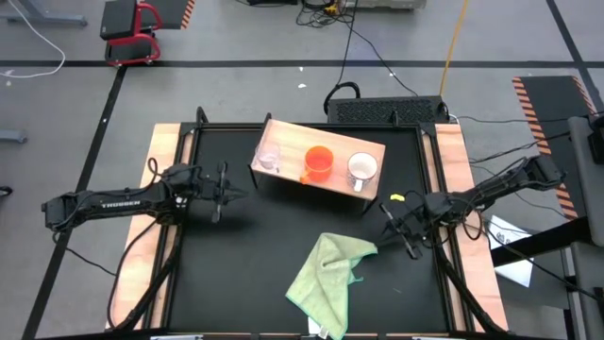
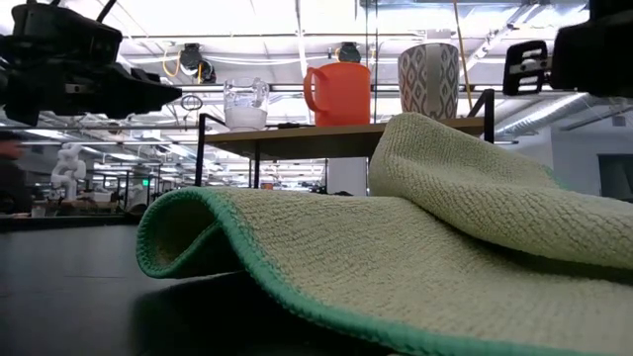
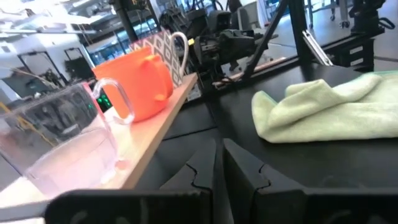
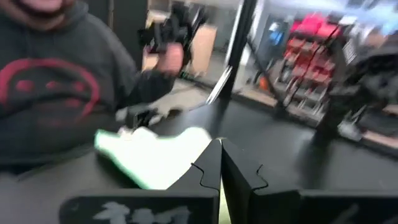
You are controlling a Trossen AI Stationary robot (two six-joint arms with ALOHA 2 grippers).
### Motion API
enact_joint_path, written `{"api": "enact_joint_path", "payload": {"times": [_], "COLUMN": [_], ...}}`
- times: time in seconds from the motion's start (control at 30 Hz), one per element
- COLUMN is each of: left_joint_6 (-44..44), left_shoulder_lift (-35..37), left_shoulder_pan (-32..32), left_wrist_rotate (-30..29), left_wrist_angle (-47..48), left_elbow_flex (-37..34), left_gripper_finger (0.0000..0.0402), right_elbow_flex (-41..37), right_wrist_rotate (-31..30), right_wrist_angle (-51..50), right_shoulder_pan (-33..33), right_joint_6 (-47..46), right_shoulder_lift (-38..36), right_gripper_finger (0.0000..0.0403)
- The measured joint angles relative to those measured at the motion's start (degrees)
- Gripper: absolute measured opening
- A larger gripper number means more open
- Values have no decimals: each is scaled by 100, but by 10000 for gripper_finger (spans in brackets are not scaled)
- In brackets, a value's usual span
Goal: Stack small to large cups/mugs on shelf
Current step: Return to Home Position
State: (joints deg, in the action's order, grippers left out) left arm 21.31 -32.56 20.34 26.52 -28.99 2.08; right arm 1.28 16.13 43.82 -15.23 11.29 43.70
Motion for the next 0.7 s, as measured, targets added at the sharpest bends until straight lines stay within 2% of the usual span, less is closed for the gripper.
{"api": "enact_joint_path", "payload": {"times": [0.1, 0.27, 0.43, 0.6, 0.7], "left_joint_6": [-22, -13, 0, -1, -37], "left_shoulder_lift": [0, 0, 0, 0, 0], "left_shoulder_pan": [0, 1, 0, 0, 0], "left_wrist_rotate": [0, -34, -114, -114, -111], "left_wrist_angle": [-72, -49, 82, 83, 83], "left_elbow_flex": [3, 3, 3, 3, 3], "left_gripper_finger": [31, 31, 31, 31, 31], "right_elbow_flex": [251, 928, 987, 984, 984], "right_wrist_rotate": [-190, -607, -771, -1738, -1806], "right_wrist_angle": [-321, -2223, -2568, -3461, -3609], "right_shoulder_pan": [1, -149, -432, -766, -915], "right_joint_6": [-210, -221, -159, -99, 4], "right_shoulder_lift": [-104, -623, -1468, -2446, -2907], "right_gripper_finger": [0, 0, 0, 0, 0]}}
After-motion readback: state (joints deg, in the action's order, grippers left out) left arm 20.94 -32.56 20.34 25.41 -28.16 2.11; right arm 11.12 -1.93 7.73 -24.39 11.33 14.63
